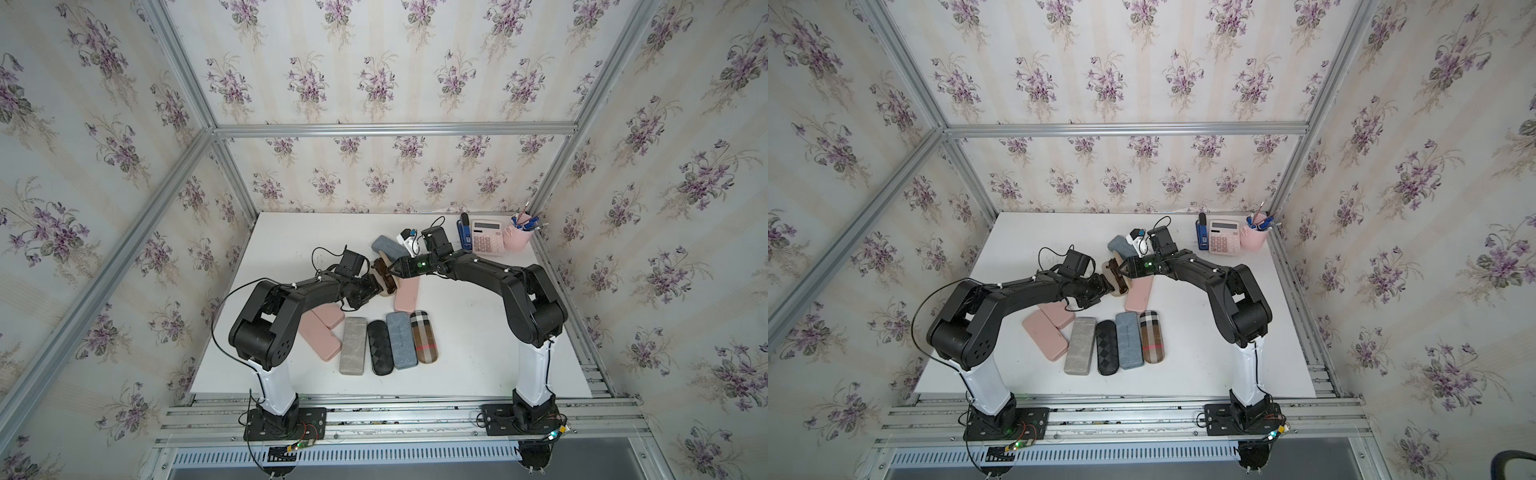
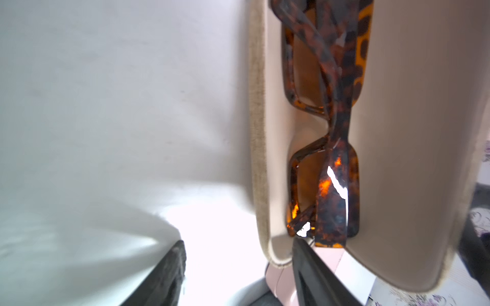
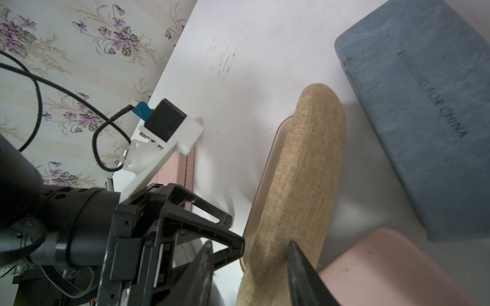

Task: Close the glasses case
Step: Move the glasses case to the center of the board, then close the glasses case at the center of the board.

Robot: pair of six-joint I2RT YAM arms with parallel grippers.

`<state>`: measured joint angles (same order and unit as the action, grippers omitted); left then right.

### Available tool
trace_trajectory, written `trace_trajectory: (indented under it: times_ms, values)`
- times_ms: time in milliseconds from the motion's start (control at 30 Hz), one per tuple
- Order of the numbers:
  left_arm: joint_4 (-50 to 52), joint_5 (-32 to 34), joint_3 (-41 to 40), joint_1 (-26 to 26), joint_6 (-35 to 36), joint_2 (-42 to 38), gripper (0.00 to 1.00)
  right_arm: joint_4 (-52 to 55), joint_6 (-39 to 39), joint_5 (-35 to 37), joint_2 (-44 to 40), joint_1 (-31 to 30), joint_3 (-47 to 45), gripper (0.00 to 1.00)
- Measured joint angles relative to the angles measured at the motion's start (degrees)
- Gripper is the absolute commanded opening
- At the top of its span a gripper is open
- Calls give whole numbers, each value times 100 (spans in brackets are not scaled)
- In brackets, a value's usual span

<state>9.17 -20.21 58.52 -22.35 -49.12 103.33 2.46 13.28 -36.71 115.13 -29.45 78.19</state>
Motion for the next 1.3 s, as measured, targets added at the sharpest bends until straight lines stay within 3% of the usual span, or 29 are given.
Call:
trace_trajectory:
  times_ms: [233,567,800,1300]
  values:
    - [160,247,-214,234,-37,-457,67,98,-4,48,-76,-39,-42,45]
    - [103,120,323,433,-52,94,27,122,-22,103,-98,-44,-31,44]
    - [-39,39,435,470,-146,382,22,125,-22,125,-98,-44,-17,44]
    - [-466,-179,476,492,-304,647,24,94,-22,127,-13,-48,-11,38]
